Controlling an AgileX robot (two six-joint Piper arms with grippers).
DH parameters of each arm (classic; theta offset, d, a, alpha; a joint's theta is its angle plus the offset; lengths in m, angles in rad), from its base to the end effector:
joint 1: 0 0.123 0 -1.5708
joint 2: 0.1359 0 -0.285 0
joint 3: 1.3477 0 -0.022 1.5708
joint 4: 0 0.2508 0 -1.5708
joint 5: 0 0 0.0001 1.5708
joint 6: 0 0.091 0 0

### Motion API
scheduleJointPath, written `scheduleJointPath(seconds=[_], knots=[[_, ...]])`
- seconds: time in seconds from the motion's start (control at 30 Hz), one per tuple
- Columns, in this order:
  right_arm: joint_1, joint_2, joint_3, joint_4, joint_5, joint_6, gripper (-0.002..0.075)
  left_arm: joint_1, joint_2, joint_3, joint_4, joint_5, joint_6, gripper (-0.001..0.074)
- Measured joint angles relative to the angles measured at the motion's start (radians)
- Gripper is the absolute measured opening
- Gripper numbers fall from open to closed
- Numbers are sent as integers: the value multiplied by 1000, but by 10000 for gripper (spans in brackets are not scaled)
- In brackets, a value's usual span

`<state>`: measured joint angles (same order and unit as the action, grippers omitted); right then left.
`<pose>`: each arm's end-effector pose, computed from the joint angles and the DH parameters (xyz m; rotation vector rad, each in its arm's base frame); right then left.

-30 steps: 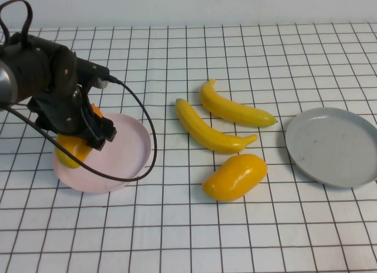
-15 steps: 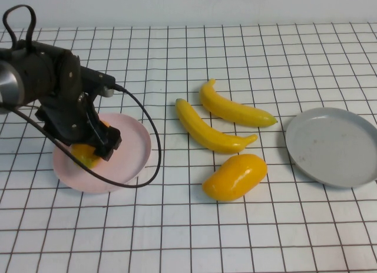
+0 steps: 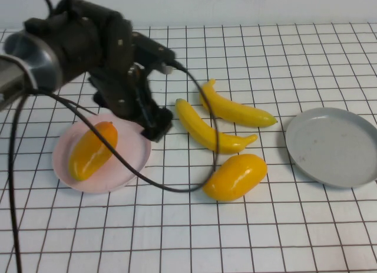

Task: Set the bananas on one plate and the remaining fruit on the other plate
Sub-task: Put one type of fruit in the left plate

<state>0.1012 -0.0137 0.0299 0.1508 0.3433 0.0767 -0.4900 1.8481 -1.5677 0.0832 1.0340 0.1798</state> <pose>0.0526 0.0100 0.1733 0.0730 1.8462 0.2704 0.3519 -0.1804 0.2720 0.9567 2.6209 0.0340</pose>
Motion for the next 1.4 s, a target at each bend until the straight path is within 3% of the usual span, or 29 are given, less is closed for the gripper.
scheduleJointPath(seconds=[0.2, 0.37, 0.9, 1.07, 1.4], knots=[[0, 0, 0, 0, 0, 0, -18, -227, 40, -68, 25, -14, 62, 668], [0, 0, 0, 0, 0, 0, -18, -321, 113, -76, 13, -36, 141, 668], [0, 0, 0, 0, 0, 0, -18, -333, 259, -76, -108, -121, 205, 664], [0, 0, 0, 0, 0, 0, -18, -333, 259, -96, -120, -121, 160, 528], [0, 0, 0, 0, 0, 0, -18, -304, 197, -162, -53, 28, 76, 523]])
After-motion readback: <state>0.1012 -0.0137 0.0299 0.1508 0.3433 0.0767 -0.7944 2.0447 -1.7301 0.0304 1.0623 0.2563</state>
